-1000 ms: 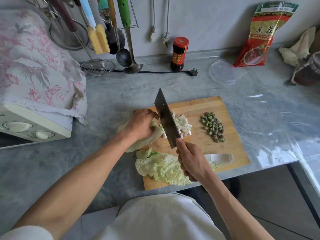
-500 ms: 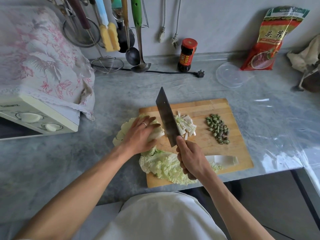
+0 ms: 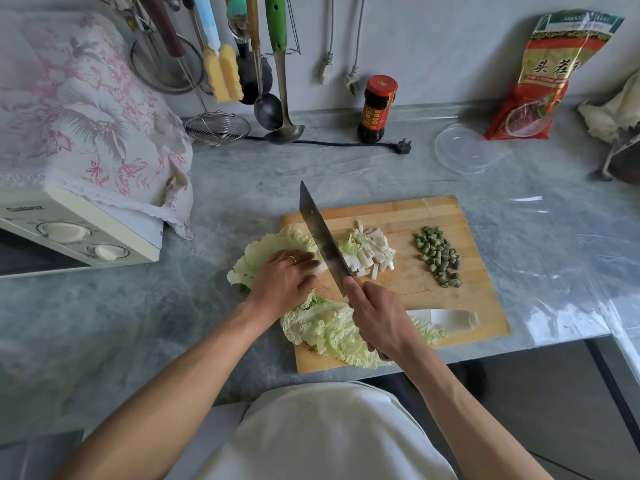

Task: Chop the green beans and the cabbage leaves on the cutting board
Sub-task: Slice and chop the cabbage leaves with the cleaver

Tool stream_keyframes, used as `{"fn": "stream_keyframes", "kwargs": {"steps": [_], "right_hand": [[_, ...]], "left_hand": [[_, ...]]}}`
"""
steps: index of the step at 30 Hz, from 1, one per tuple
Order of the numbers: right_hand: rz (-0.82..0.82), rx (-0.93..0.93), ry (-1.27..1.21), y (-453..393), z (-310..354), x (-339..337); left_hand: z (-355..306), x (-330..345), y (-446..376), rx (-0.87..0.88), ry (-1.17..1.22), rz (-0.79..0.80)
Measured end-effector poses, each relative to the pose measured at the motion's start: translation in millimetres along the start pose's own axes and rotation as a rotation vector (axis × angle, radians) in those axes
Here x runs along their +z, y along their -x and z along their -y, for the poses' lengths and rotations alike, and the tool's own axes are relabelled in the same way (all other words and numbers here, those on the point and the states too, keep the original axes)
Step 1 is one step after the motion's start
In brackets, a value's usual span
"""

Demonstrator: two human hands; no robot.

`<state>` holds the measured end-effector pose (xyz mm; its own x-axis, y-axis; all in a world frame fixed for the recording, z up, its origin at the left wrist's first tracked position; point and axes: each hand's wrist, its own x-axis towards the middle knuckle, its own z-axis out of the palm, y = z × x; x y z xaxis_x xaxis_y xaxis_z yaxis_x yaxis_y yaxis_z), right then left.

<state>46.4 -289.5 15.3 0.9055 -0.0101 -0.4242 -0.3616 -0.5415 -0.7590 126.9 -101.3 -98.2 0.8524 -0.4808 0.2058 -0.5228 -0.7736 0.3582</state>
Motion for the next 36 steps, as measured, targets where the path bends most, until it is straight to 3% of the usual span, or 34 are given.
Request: {"fn": "stream_keyframes", "kwargs": {"steps": [12,17,20,23,25,36], "right_hand": [[-0.029,-0.117,0.119,-16.4,-3.8,16.5],[-0.044,0.017,0.187,-30.1,-7.6,31.0],[-0.055,0.002,0.058,-29.5,-8.9,30.2],[-0.053,0.114,-0.233,-26.8,-11.8,24.1],[-0.045,0.132,-0.283,-23.8,-11.8,19.7],[-0.028,-0.096,-0.014,-10.2,0.0,17.8]], "left_hand": [[-5.6,0.9,0.9,-0.024,0.087,-0.017],[-5.8,5.7,3.1,-0.069,0.109,-0.024],[-4.7,8.8,5.3,-0.078,0.132,-0.026],[-6.7,7.7,6.2,-0.093,0.163,-0.038],[-7.6,5.9,6.6,-0.094,0.179,-0.046],[-3.9,2.4,8.0,-0.074,0.077,0.025]]}}
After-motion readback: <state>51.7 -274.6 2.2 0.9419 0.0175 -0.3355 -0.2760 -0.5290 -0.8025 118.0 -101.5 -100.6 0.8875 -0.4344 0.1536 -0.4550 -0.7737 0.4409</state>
